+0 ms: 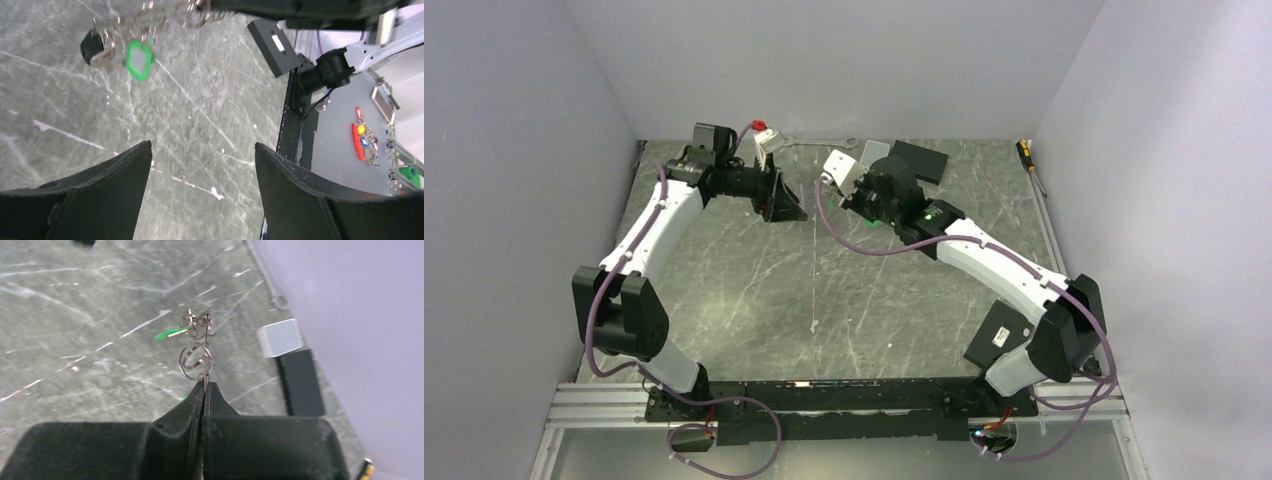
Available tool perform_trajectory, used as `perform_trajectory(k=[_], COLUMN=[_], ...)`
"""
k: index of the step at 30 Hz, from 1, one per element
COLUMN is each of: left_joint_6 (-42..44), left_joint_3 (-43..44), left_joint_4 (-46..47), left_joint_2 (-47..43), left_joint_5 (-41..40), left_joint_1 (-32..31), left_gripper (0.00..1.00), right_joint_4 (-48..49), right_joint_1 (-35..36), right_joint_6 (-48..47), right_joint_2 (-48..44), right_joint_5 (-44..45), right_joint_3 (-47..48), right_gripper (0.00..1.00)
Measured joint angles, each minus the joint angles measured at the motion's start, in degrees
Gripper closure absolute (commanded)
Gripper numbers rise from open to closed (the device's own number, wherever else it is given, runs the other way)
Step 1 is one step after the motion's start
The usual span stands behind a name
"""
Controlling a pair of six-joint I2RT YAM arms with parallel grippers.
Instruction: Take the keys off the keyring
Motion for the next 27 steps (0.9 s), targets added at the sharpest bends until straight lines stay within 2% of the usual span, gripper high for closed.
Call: perform_trajectory(k=[4,10,14,18,20,27], left_joint_6=[-5.03,-12.61,-21.59,-34.60,-37.79,-41.00], left_joint_3=[-5.09,-8.63,-14.78,-23.52,-25.14,-26.18], left_joint_4=[8.61,24.50,43.12,69.66,77.02,90.07], left_joint_2=[0.76,1.49,1.68,4.44,5.95,6.60], left_joint_5=[2.56,5.84,7.50,7.76,7.65,7.65], left_joint_1=[-0.11,-0.07,-0.07,-0.07,-0.07,-0.07], left_gripper=[0.23,0.24,0.22,0.23,0.24,0.26], right_joint_4=[-0.11,1.38,2.73,2.84,2.86,2.84], right_joint_1=[1.84,8.74,11.17,12.07,12.46,14.27], right_joint_6=[-3.78,-11.43,-14.32,-15.58,-15.98,-16.87], right_joint_2=[-0.87,-1.07,-0.90,0.26,0.85,2.12], right_joint_5=[6.23,17.79,22.27,25.18,26.16,27.87], right_joint_3=[2.21,2.12,2.25,3.43,3.87,4.85], right_gripper=[1.00,1.00,1.00,1.00,1.00,1.00])
